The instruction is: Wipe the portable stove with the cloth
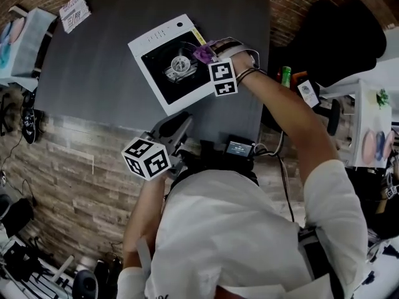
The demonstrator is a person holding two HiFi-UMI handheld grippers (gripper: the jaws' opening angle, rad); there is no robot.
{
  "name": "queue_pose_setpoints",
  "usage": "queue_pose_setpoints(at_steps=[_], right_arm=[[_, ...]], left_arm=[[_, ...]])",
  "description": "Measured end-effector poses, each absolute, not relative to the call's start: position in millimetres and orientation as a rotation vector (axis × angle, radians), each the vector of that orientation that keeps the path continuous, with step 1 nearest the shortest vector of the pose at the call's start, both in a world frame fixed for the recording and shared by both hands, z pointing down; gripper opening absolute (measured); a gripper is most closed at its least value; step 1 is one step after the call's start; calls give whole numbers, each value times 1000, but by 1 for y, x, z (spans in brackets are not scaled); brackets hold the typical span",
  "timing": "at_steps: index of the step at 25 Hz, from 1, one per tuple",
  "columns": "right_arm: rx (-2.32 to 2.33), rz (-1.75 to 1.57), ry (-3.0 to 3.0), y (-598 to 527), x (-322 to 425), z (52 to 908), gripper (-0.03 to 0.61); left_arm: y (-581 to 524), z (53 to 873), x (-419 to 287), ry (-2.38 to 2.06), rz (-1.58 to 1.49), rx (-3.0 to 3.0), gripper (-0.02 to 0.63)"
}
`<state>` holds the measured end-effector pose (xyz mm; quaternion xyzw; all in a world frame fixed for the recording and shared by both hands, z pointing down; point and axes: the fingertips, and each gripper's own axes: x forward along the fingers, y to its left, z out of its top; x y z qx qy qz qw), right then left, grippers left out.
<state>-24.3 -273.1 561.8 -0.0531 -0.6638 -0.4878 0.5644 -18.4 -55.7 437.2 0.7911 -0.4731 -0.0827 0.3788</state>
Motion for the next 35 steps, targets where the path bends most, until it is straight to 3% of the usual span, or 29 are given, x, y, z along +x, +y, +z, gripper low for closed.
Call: queue_pose_setpoints(at_steps=[15,25,35], right_arm=[[-52,-903,-1737,-251,10,545,106],[173,-629,-2049,-297,33,522,106],[151,-377,-2209,-341,3,562,107]], left_arm=[[-45,447,-11,-1133,-190,2052,67],[-84,438,10,-1196,-153,2034,67],[-97,448,17,-1305,-97,1931,67]])
